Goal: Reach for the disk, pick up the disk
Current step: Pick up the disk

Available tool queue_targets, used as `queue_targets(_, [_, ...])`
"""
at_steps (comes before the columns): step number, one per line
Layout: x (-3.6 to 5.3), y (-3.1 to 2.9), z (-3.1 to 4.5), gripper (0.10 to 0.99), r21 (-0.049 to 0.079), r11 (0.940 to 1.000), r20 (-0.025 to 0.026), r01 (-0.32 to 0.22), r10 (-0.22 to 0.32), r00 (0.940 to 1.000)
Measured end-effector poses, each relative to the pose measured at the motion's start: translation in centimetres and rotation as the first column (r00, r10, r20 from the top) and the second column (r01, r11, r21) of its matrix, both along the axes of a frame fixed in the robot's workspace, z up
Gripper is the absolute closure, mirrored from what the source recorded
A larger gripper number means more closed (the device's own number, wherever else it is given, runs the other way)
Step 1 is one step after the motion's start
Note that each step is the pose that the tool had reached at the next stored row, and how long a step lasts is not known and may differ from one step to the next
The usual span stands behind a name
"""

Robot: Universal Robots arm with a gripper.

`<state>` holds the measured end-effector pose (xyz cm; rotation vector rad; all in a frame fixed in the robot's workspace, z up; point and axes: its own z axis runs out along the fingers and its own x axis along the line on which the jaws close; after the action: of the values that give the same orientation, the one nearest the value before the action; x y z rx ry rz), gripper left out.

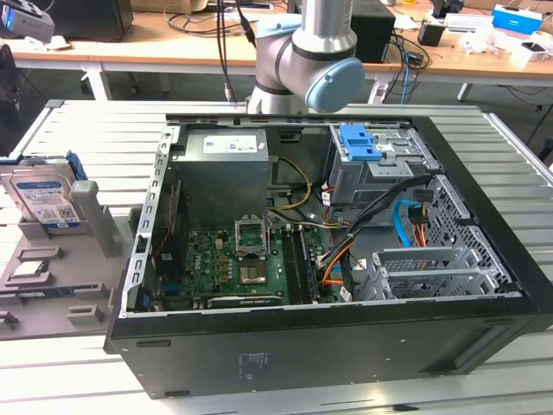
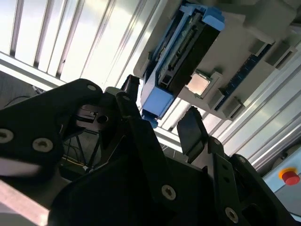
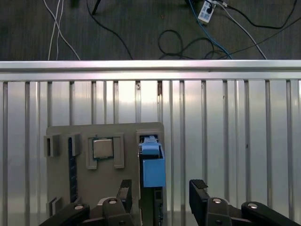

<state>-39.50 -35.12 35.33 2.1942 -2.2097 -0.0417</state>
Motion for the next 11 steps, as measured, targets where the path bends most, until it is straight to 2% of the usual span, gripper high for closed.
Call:
queue_targets(8, [0.0,2.04,0.0,0.486,0.0,1.0,0.0,0.0,0.0,1.0])
queue_targets(11, [0.0,2.31,0.0,0.486,0.0,1.0,0.0001,0.0,0.0,1.0])
